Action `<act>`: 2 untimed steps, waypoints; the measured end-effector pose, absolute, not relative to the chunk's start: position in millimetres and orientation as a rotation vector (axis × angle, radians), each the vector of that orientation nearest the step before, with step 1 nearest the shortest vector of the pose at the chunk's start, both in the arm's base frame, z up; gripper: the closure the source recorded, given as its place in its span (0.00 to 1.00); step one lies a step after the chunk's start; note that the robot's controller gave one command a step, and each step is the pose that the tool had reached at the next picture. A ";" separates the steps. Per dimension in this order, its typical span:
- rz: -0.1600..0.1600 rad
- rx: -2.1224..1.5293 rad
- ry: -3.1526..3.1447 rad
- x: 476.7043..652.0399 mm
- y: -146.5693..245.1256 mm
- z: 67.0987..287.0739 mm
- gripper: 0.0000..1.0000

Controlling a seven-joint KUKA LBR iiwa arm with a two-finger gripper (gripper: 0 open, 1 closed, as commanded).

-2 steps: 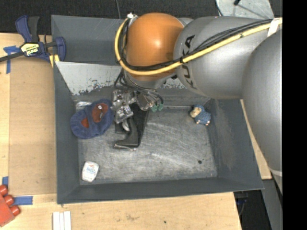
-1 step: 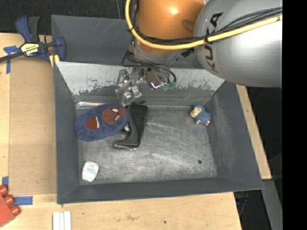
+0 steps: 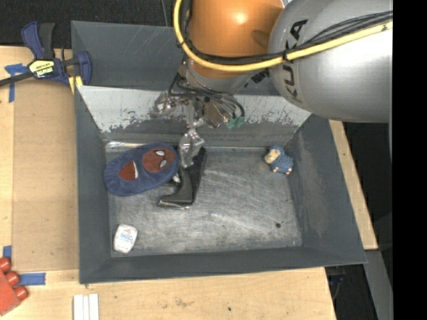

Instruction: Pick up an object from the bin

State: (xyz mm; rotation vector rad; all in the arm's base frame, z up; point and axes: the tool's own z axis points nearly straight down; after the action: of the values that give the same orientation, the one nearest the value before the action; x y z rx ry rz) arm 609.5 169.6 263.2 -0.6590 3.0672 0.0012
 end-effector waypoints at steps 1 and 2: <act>0.003 -0.697 3.061 604.2 166.7 98.3 0.00; 0.006 -0.694 3.047 608.1 168.6 106.7 1.00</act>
Offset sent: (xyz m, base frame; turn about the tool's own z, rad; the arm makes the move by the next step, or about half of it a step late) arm -0.0058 -0.0025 -0.1624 -0.0281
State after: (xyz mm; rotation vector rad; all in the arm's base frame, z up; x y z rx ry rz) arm 608.1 168.6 106.7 -0.6940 3.0465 0.0062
